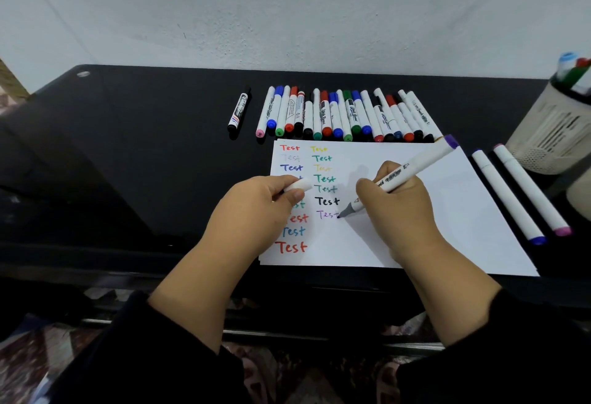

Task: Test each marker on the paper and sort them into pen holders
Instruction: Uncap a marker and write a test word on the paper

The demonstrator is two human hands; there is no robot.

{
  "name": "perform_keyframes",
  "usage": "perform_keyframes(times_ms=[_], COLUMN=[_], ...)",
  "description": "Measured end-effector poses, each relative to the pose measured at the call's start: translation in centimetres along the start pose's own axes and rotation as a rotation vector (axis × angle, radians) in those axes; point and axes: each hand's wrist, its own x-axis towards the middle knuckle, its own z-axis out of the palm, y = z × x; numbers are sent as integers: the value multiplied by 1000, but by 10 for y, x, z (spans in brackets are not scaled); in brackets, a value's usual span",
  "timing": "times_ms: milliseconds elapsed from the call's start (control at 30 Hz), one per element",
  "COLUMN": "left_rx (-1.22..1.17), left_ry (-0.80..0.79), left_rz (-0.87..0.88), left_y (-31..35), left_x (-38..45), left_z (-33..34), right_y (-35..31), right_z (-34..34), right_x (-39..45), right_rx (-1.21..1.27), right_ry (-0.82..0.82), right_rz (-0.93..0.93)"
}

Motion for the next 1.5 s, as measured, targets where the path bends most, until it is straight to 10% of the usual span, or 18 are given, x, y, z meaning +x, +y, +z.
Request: perform_keyframes(times_ms=[333,833,1500], left_rx=[-300,-283,-277], left_ry=[-115,-152,-139], left_rz=[14,137,66], left_y=[4,11,19], left_x=[-2,-9,-14], left_z=[0,-5,-6], right_y=[-11,-18,-18], right_z=[-9,-11,2], right_x=[7,3,8], right_rx=[501,317,496], right_ry=[32,-379,-463], right_rz=[133,101,263])
